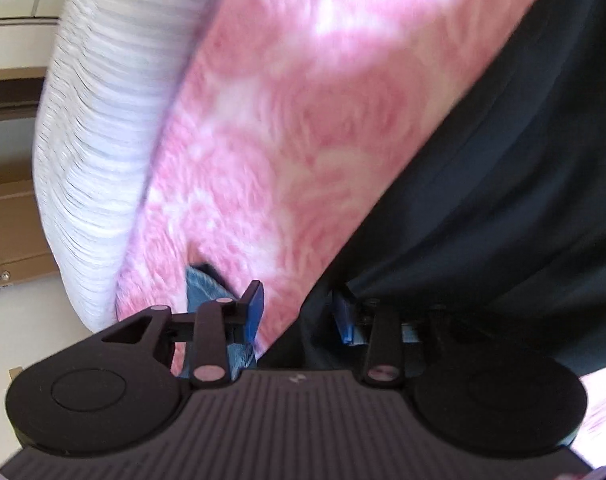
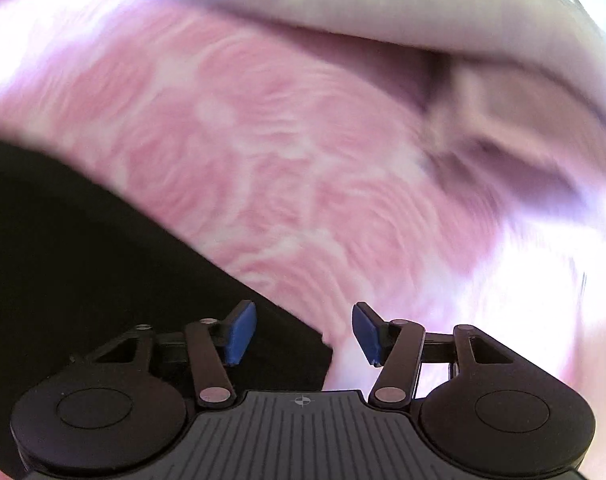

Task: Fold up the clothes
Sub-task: 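Fold the trousers over with both grippers and release them onto the bedspread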

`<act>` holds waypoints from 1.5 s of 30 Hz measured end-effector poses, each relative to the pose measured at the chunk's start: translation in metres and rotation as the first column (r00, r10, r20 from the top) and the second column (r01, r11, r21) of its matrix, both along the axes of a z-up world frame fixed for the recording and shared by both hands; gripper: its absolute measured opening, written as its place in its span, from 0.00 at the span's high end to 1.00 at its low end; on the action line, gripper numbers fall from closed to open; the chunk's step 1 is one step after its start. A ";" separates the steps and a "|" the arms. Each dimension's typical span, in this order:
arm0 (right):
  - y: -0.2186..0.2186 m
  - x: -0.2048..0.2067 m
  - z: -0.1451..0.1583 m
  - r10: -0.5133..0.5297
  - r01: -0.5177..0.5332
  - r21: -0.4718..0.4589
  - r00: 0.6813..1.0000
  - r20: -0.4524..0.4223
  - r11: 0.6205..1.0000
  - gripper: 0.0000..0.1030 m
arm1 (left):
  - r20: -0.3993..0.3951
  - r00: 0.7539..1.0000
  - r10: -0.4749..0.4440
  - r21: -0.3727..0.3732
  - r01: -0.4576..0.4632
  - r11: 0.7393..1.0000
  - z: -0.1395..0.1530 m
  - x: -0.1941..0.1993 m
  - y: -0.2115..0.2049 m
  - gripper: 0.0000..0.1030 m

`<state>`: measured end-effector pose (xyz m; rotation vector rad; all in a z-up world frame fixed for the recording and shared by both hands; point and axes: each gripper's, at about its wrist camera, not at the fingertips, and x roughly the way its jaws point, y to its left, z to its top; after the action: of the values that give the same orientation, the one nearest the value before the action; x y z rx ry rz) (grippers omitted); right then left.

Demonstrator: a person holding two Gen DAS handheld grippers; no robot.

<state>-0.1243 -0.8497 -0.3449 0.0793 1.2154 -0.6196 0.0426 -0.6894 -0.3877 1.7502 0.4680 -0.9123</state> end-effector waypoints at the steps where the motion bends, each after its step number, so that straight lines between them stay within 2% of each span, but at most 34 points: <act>1: -0.001 -0.010 0.004 -0.060 0.059 0.026 0.997 0.042 0.998 0.45 | -0.011 1.000 -0.019 -0.019 0.019 1.000 0.006 -0.012 -0.002 0.67; 3: 0.000 -0.033 0.010 -0.167 0.156 0.100 0.978 0.124 0.983 0.45 | -0.032 0.998 -0.059 -0.059 0.057 0.997 0.017 -0.037 -0.007 0.66; 6: 0.005 -0.057 0.006 -0.256 0.218 0.195 0.947 0.196 0.956 0.45 | -0.130 0.976 -0.173 -0.108 0.159 0.981 0.027 -0.089 -0.020 0.64; 7: 0.006 -0.061 0.004 -0.264 0.222 0.208 0.943 0.200 0.952 0.45 | -0.179 0.962 -0.204 -0.131 0.183 0.974 0.029 -0.108 -0.027 0.59; 10: 0.003 -0.068 -0.005 -0.294 0.240 0.235 0.928 0.230 0.942 0.45 | -0.323 0.905 -0.276 -0.195 0.222 0.956 0.027 -0.159 -0.056 0.56; 12: -0.003 -0.070 -0.010 -0.323 0.254 0.264 0.908 0.266 0.931 0.45 | -0.424 0.855 -0.300 -0.227 0.221 0.949 0.024 -0.191 -0.077 0.56; 13: -0.006 -0.070 -0.013 -0.339 0.261 0.282 0.898 0.280 0.923 0.47 | -0.479 0.822 -0.309 -0.234 0.220 0.947 0.021 -0.205 -0.088 0.56; 14: -0.008 -0.068 -0.014 -0.351 0.269 0.293 0.894 0.279 0.918 0.56 | -0.515 0.797 -0.314 -0.241 0.217 0.946 0.019 -0.217 -0.096 0.56; 15: -0.011 -0.065 -0.016 -0.361 0.275 0.305 0.890 0.278 0.912 0.74 | -0.550 0.772 -0.320 -0.248 0.214 0.945 0.016 -0.229 -0.104 0.56; 16: -0.012 -0.061 -0.017 -0.358 0.266 0.321 0.892 0.274 0.909 0.84 | -0.583 0.745 -0.324 -0.255 0.211 0.944 0.014 -0.241 -0.112 0.56; 18: -0.012 -0.055 -0.014 -0.336 0.249 0.311 0.903 0.269 0.917 0.90 | -0.602 0.731 -0.322 -0.274 0.190 0.943 0.009 -0.249 -0.119 0.56; 21: -0.017 -0.057 -0.002 -0.352 0.259 0.293 0.874 0.334 0.920 0.90 | -0.629 0.708 -0.320 -0.302 0.157 0.940 0.001 -0.261 -0.128 0.56; 23: -0.016 -0.055 -0.012 -0.339 0.253 0.282 0.885 0.319 0.925 0.90 | -0.646 0.693 -0.319 -0.319 0.134 0.938 -0.004 -0.268 -0.134 0.56; 26: -0.010 -0.051 -0.016 -0.318 0.254 0.238 0.904 0.287 0.937 0.89 | -0.613 0.740 -0.277 -0.316 0.091 0.944 -0.004 -0.267 -0.131 0.56; 31: 0.003 -0.047 -0.012 -0.300 0.269 0.153 0.924 0.237 0.951 0.67 | -0.553 0.815 -0.174 -0.310 -0.008 0.951 0.016 -0.232 -0.081 0.56; 33: 0.018 -0.043 -0.004 -0.273 0.264 0.073 0.940 0.205 0.962 0.63 | -0.536 0.837 -0.108 -0.290 -0.063 0.955 0.020 -0.212 -0.049 0.55; 35: 0.037 -0.037 0.001 -0.243 0.250 -0.017 0.954 0.176 0.968 0.61 | -0.513 0.857 -0.049 -0.271 -0.107 0.957 0.023 -0.194 -0.017 0.49; 41: 0.104 -0.010 0.011 -0.129 0.152 -0.176 0.983 0.133 0.973 0.59 | -0.394 0.916 0.080 -0.205 -0.172 0.963 0.028 -0.128 0.078 0.48; 45: 0.156 0.024 0.015 -0.041 0.057 -0.087 0.983 0.178 0.995 0.58 | -0.252 0.958 0.140 -0.222 -0.198 0.955 0.032 -0.067 0.121 0.48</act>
<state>-0.0999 -0.6936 -0.3295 0.0854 1.0152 -0.6964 -0.0247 -0.5680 -0.3560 1.3628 0.6219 -1.0120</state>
